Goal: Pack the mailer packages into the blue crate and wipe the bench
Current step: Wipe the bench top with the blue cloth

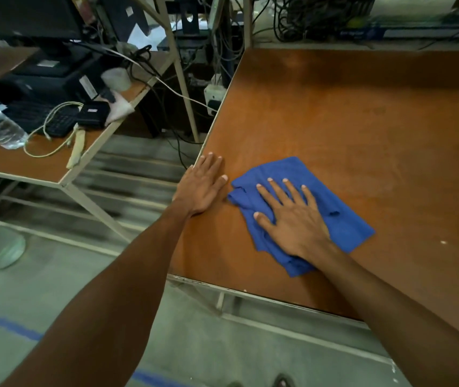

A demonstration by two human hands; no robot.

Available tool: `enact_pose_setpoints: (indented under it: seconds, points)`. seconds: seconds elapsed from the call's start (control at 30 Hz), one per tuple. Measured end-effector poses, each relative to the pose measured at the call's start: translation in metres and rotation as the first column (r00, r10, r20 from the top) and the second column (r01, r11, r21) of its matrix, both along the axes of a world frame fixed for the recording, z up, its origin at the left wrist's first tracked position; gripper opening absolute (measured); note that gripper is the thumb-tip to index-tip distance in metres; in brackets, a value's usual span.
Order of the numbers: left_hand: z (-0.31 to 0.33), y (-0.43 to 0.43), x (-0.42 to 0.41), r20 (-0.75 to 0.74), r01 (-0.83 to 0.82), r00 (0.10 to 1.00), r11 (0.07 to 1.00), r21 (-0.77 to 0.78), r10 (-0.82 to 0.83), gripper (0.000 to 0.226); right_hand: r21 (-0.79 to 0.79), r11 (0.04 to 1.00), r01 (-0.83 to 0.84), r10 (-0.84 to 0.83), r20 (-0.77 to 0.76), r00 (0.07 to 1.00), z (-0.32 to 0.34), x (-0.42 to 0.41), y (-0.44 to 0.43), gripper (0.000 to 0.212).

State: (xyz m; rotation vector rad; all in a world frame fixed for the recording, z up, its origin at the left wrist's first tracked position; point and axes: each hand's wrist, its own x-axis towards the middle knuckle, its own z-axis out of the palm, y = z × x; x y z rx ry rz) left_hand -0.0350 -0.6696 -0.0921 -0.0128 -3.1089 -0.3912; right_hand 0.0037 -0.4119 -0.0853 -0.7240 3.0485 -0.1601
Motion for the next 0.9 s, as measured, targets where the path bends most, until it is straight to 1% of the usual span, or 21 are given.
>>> enact_pose_setpoints:
  seconds: [0.03,0.13,0.17,0.2,0.27,0.3,0.33,0.4,0.43,0.47,0.5,0.53,0.57,0.6,0.63,0.67,0.7,0.77,0.8,0.83,0.9]
  points:
    - [-0.001,0.000,-0.001,-0.002,0.000,1.000,1.000,-0.003,0.000,0.062,-0.001,1.000,0.000,0.000,0.002,1.000,-0.001,0.008,-0.007,0.072]
    - [0.003,-0.003,-0.005,0.059,0.012,0.998,1.000,0.014,-0.013,0.064,-0.005,0.957,-0.290,0.290,0.010,0.957,-0.001,0.048,-0.025,0.067]
    - [0.007,-0.004,-0.007,0.101,0.014,0.995,0.999,0.035,-0.017,0.065,-0.007,0.944,-0.329,0.329,0.027,0.944,0.000,0.052,-0.027,0.066]
    - [0.011,-0.004,-0.008,0.145,0.013,0.989,0.998,0.065,-0.022,0.067,-0.021,0.956,-0.292,0.293,0.026,0.956,0.000,0.051,-0.030,0.065]
    - [0.017,-0.004,-0.006,0.210,0.010,0.977,0.994,0.112,-0.034,0.069,-0.040,0.992,-0.123,0.123,0.010,0.992,0.002,0.059,-0.040,0.066]
    - [0.018,-0.004,-0.004,0.222,0.012,0.974,0.993,0.116,-0.038,0.069,-0.046,0.993,-0.105,0.105,0.011,0.994,0.002,0.068,-0.049,0.066]
    - [0.019,-0.004,-0.001,0.230,0.014,0.972,0.993,0.118,-0.041,0.069,-0.060,0.984,-0.167,0.168,0.020,0.986,0.002,0.082,-0.060,0.064]
    - [0.019,-0.004,0.009,0.230,0.014,0.972,0.993,0.119,-0.041,0.067,-0.071,0.923,-0.377,0.381,0.036,0.924,0.003,0.108,-0.072,0.061]
    - [0.018,-0.003,0.014,0.219,0.019,0.975,0.994,0.109,-0.043,0.066,-0.049,0.892,-0.449,0.451,0.053,0.891,0.005,0.112,-0.068,0.061]
    - [0.017,-0.003,0.021,0.201,0.029,0.979,0.996,0.086,-0.046,0.064,-0.025,0.882,-0.471,0.471,0.057,0.880,0.008,0.109,-0.059,0.062]
    - [0.014,-0.002,0.028,0.175,0.044,0.983,0.998,0.054,-0.052,0.064,-0.009,0.902,-0.431,0.431,0.043,0.901,0.008,0.102,-0.045,0.062]
    - [0.013,-0.001,0.036,0.146,0.058,0.987,0.998,0.022,-0.060,0.064,-0.004,0.940,-0.341,0.341,0.031,0.940,0.007,0.093,-0.029,0.062]
    - [0.012,-0.001,0.044,0.122,0.064,0.990,0.998,-0.001,-0.064,0.065,0.003,0.979,-0.205,0.205,0.019,0.979,0.007,0.084,-0.010,0.062]
    - [0.010,0.001,0.051,0.104,0.062,0.993,0.998,-0.019,-0.060,0.067,0.018,0.998,-0.062,0.062,0.002,0.998,0.008,0.078,0.008,0.063]
    - [0.008,0.003,0.058,0.088,0.056,0.995,0.998,-0.038,-0.052,0.068,0.027,0.999,0.031,-0.031,-0.013,0.999,0.008,0.077,0.022,0.064]
    - [0.007,0.006,0.062,0.076,0.046,0.996,0.997,-0.059,-0.042,0.069,0.032,0.998,0.050,-0.049,-0.015,0.999,0.010,0.080,0.030,0.065]
    - [0.005,0.010,0.066,0.066,0.033,0.997,0.997,-0.074,-0.028,0.071,0.045,0.999,-0.011,0.010,0.012,1.000,0.012,0.087,0.035,0.065]
    - [0.003,0.018,0.071,0.039,0.014,0.999,0.995,-0.097,-0.011,0.074,0.073,0.978,-0.198,0.192,0.082,0.978,0.012,0.096,0.047,0.061]
    - [0.003,0.021,0.073,0.024,0.021,1.000,0.994,-0.107,-0.018,0.075,0.073,0.974,-0.213,0.207,0.078,0.975,0.012,0.092,0.057,0.061]
    - [0.003,0.024,0.075,0.018,0.040,0.999,0.993,-0.112,-0.038,0.075,0.075,0.987,-0.144,0.139,0.070,0.988,0.012,0.082,0.071,0.062]
    - [0.005,0.027,0.078,0.017,0.092,0.996,0.988,-0.124,-0.091,0.076,0.031,0.986,0.162,-0.164,0.056,0.985,0.016,0.058,0.098,0.070]
